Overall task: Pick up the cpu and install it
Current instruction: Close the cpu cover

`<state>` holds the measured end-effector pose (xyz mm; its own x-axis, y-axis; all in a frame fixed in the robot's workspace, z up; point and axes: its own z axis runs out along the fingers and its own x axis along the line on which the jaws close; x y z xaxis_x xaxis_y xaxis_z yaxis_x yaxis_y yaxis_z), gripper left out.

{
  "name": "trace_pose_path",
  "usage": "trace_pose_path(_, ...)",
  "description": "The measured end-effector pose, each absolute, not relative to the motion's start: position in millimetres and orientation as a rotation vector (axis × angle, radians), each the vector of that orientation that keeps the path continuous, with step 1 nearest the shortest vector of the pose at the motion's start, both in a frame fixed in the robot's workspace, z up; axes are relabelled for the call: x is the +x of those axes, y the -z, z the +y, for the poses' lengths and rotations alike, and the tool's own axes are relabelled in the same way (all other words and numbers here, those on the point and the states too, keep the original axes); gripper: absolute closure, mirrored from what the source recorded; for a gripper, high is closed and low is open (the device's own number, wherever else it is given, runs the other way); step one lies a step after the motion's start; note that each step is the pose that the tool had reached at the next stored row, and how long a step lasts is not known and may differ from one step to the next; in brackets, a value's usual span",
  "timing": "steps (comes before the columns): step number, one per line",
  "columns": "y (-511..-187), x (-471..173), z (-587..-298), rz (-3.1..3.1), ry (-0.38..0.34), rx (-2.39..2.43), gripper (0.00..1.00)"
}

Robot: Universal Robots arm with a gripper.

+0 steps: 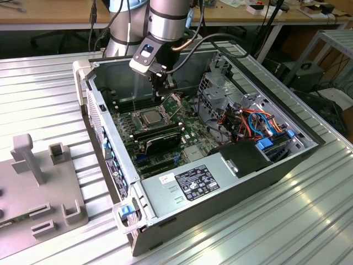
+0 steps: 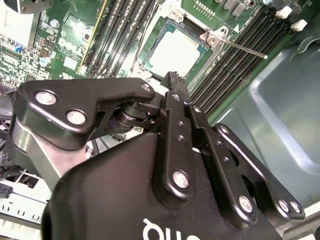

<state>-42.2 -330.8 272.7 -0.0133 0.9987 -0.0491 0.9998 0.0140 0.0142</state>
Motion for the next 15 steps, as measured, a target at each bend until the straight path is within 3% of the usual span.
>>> trace_pose_path(15, -273.0, -35.7, -330.8, 2.204, 0.038, 2.175, 0.89)
